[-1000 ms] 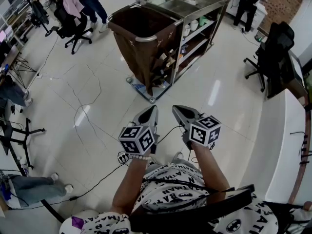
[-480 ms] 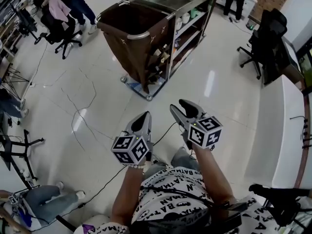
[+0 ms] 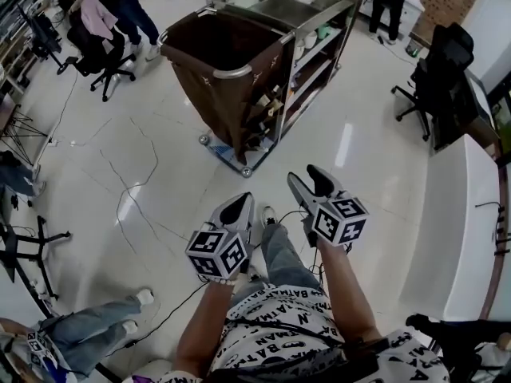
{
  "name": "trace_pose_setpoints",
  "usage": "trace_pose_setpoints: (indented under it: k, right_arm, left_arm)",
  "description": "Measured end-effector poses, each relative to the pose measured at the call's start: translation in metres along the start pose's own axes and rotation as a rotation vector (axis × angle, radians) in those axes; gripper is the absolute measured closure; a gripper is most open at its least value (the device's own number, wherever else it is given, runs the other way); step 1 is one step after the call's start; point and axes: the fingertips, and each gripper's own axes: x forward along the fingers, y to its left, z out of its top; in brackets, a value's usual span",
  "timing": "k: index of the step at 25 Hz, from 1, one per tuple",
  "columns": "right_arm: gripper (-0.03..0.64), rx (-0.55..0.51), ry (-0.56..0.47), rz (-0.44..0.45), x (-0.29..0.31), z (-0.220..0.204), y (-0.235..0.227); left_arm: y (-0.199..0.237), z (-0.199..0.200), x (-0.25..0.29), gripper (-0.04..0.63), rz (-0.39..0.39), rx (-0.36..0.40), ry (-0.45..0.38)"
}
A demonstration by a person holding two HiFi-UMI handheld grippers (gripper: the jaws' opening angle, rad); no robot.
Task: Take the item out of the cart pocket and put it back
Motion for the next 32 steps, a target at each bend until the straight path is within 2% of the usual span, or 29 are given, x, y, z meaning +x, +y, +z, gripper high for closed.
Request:
trace_pose_setpoints:
  k: [5,12,17,21,25,27,29,32]
  right_arm:
    - [0.362,-0.062,0.011,0.009,0.064,0.024,-0.025]
    - [0.362,-0.112,0.089,0.057,0.166,0.044,-0.059]
    - [0.364,-0.134,0.155,0.071,0.227,0.035,-0.086]
    - [0.368,-0.212,0.211,0.057,0.267,0.019,-0.108]
    - [0.399,-0.282,0.27,0.064,0.306,0.002,-0.118]
    - [0.472,-0.305,0.29,0.064,0.317,-0.004,-0.121]
    - [0.517,-0.329,0.302,0.069,0.323,-0.005,-0.12]
    - [0.528,-0.356,0.306,0.067,0.324,-0.002,-0.116]
  left_arm:
    - [0.014,0.031,0.051,0.595,-0.013,0.027,-0.01]
    - [0.049,0.06,0.13,0.595,0.012,-0.01,-0.003]
    - [0.083,0.07,0.174,0.595,0.044,-0.039,-0.006]
    - [0.109,0.066,0.205,0.595,0.066,-0.042,0.01]
    - [0.138,0.066,0.229,0.595,0.09,-0.068,0.009]
    - [0.147,0.065,0.235,0.595,0.1,-0.078,0.01]
    - [0.153,0.065,0.238,0.595,0.107,-0.086,0.01]
    - [0.155,0.067,0.234,0.595,0.112,-0.09,0.01]
